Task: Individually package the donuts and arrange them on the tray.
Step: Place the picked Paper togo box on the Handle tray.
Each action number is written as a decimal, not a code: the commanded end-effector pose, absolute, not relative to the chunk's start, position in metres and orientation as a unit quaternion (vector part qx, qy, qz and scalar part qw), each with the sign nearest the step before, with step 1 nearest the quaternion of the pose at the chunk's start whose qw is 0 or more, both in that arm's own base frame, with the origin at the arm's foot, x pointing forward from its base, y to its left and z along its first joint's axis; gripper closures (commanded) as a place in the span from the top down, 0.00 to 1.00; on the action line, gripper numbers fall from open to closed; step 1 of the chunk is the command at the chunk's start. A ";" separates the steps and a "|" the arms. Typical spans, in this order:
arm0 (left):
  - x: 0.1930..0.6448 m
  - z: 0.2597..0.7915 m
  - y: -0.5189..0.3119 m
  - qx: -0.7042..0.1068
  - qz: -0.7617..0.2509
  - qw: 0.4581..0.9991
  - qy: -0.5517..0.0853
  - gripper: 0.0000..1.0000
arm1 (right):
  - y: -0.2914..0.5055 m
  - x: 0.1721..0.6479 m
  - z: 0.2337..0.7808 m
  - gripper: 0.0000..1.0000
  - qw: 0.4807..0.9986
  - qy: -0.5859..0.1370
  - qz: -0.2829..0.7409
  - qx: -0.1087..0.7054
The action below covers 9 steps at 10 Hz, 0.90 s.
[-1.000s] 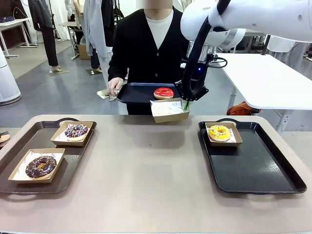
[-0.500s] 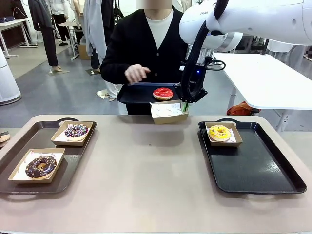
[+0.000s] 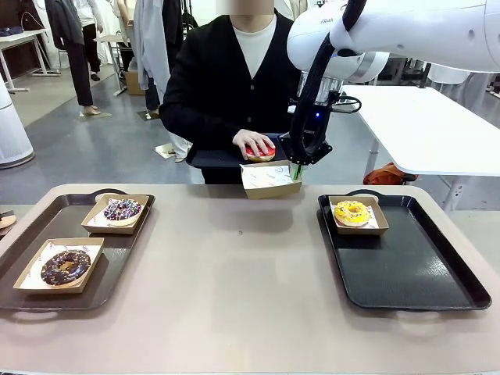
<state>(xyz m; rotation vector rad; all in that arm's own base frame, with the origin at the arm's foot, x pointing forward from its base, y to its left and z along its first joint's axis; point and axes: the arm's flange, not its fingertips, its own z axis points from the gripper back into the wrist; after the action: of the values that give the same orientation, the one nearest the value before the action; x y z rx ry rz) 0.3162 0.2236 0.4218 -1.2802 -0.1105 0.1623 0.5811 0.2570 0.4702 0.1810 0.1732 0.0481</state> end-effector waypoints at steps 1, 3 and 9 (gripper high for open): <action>0.314 0.422 0.224 -0.600 0.071 0.795 -0.054 1.00 | 0.256 0.581 0.471 0.00 0.992 0.085 0.023 0.091; 0.314 0.422 0.224 -0.600 0.071 0.795 -0.054 1.00 | 0.256 0.581 0.471 0.00 0.992 0.085 0.023 0.091; 0.314 0.422 0.224 -0.600 0.071 0.795 -0.054 1.00 | 0.256 0.581 0.471 0.00 0.992 0.085 0.023 0.091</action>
<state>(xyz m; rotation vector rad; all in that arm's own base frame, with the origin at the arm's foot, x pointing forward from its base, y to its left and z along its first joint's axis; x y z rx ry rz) 0.3162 0.2236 0.4218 -1.2802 -0.1105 0.1622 0.5812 0.2570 0.4702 0.1810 0.1731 0.0481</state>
